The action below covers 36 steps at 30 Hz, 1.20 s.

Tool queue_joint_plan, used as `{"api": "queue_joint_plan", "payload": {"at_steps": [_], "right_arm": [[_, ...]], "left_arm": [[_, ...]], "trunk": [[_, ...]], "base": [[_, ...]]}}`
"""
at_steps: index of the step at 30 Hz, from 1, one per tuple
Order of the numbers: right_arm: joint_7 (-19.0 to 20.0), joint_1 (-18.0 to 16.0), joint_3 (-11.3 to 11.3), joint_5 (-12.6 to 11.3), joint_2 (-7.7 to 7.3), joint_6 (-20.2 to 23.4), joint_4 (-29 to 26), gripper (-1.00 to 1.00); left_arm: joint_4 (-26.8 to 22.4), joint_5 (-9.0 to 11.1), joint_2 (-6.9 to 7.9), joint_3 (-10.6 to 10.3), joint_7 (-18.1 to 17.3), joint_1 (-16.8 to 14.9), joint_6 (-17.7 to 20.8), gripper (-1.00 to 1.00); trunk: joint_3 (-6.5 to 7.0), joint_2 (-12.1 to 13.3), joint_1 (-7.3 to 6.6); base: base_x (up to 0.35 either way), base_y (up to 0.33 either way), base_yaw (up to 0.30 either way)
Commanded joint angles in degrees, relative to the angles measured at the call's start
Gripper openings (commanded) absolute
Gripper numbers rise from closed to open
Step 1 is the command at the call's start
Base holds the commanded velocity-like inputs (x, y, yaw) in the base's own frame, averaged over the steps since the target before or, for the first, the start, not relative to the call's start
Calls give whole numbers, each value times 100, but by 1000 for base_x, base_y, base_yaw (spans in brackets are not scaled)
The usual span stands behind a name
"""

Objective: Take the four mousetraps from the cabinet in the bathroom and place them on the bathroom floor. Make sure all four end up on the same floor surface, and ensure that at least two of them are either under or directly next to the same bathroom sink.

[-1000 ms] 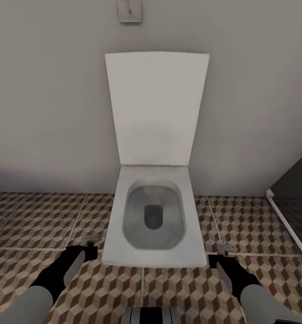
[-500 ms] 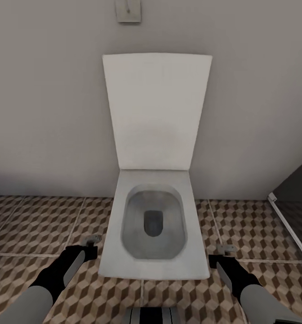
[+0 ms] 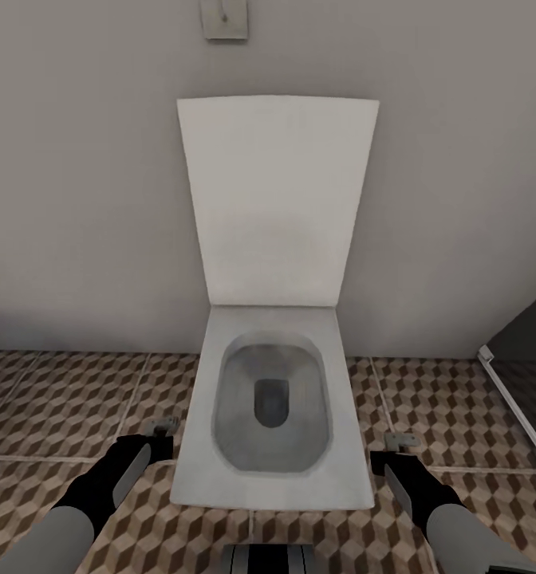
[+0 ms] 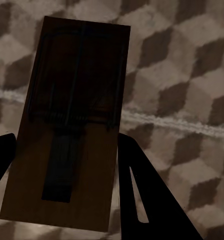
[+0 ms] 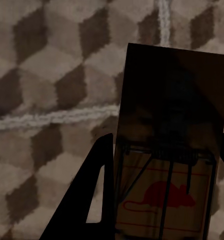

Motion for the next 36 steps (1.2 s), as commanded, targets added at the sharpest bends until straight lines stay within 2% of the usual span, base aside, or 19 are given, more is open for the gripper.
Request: {"api": "queue_joint_plan", "payload": {"at_steps": [1,36], "right_arm": [[13,0,-21,14,5,31,-9,-100],[13,0,-36,14,-2,31,-9,-100]], "left_arm": [[-10,44,8,-38,44,-2,20,-100],[-29,41,14,-53,34,-2,12,-100]], "trunk": [[-4,-2,1],[-4,-2,1]], "base": [[227,-70,0],[59,-6,0]]}}
